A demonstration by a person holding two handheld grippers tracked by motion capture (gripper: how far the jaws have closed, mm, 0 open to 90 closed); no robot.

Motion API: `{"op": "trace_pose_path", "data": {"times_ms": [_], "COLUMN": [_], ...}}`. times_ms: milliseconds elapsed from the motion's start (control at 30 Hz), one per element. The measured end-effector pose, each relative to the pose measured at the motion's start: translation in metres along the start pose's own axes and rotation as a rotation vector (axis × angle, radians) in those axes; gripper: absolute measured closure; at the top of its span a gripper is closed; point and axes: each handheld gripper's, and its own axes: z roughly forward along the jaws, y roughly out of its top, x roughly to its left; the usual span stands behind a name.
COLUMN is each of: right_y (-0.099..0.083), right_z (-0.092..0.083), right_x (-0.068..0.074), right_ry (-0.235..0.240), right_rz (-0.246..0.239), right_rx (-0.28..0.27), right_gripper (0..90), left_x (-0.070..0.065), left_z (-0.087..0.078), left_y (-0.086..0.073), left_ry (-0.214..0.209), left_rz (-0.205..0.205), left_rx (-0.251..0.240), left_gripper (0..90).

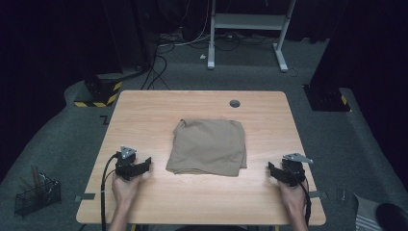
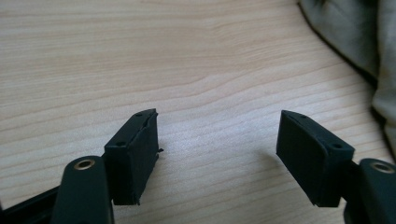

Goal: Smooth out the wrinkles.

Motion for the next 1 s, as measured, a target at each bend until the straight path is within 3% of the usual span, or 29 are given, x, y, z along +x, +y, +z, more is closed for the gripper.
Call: {"op": "trace_pose_path", "data": {"times_ms": [167,1000], "right_y": [0.0003,-0.0002], "right_z": [0.0006,0.0007], "right_x": [0.0025,0.0021], "right_ry": [-0.024,-0.036], "right_rz": [-0.027,-0.004], "right_rx": [0.005,0.015], "right_gripper": [36.6,28.5], "left_x": [-0.0042,-0.0055], "left_z": [0.0012,0.0015], "left_y": [0.0004,0.0003], "left_ry": [0.030,0.026], "left_rz": [0.034,0.032], "left_rx": [0.014,0.019], "left_gripper": [27.1,22.7]}}
